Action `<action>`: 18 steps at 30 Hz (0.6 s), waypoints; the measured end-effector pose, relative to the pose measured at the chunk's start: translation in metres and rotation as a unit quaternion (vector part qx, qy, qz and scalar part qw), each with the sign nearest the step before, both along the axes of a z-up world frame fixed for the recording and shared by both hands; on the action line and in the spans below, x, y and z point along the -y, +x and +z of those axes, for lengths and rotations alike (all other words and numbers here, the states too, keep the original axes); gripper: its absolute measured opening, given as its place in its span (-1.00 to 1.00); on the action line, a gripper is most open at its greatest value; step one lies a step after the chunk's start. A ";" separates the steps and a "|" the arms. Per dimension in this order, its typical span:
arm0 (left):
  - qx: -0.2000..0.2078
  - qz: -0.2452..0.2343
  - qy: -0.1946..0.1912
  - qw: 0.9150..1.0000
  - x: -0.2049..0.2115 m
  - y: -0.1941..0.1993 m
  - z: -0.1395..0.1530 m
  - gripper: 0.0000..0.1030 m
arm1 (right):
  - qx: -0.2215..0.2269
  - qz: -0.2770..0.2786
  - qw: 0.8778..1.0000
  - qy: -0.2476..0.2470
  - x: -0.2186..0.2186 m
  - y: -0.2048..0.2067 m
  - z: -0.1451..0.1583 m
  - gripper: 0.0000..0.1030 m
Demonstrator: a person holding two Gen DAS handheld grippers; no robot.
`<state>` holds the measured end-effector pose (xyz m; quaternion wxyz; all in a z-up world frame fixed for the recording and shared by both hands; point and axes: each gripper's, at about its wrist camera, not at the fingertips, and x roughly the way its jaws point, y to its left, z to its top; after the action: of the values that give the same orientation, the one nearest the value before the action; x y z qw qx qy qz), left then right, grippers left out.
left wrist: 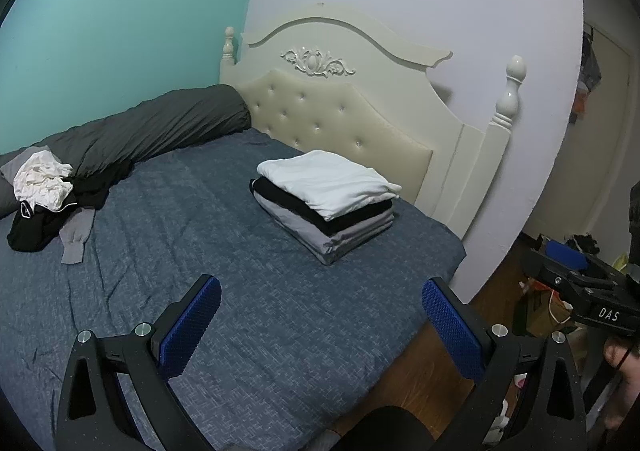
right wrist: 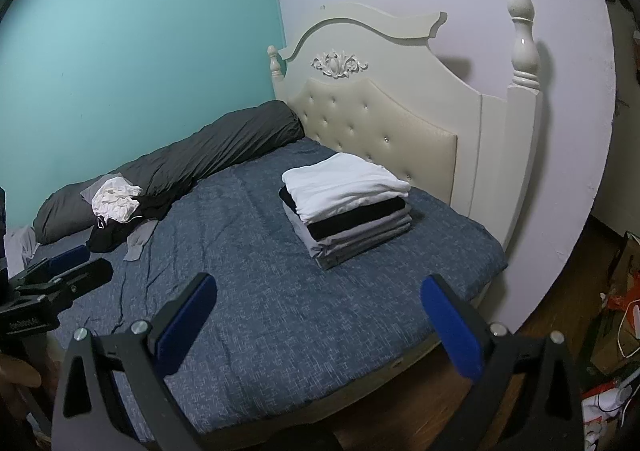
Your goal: Fold clothes
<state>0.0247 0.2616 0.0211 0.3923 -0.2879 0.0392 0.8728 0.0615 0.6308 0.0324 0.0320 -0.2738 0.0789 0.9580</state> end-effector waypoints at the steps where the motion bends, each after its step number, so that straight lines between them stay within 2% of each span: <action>1: 0.000 -0.001 0.000 1.000 -0.001 0.000 0.000 0.99 | 0.000 0.000 1.000 0.000 0.000 0.000 0.000 0.99; 18: 0.000 0.000 -0.005 1.000 -0.005 0.001 -0.003 0.99 | 0.002 -0.003 1.000 -0.004 -0.002 0.001 -0.003 0.99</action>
<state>0.0254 0.2667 0.0181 0.3911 -0.2901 0.0440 0.8723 0.0630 0.6331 0.0296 0.0343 -0.2759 0.0837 0.9569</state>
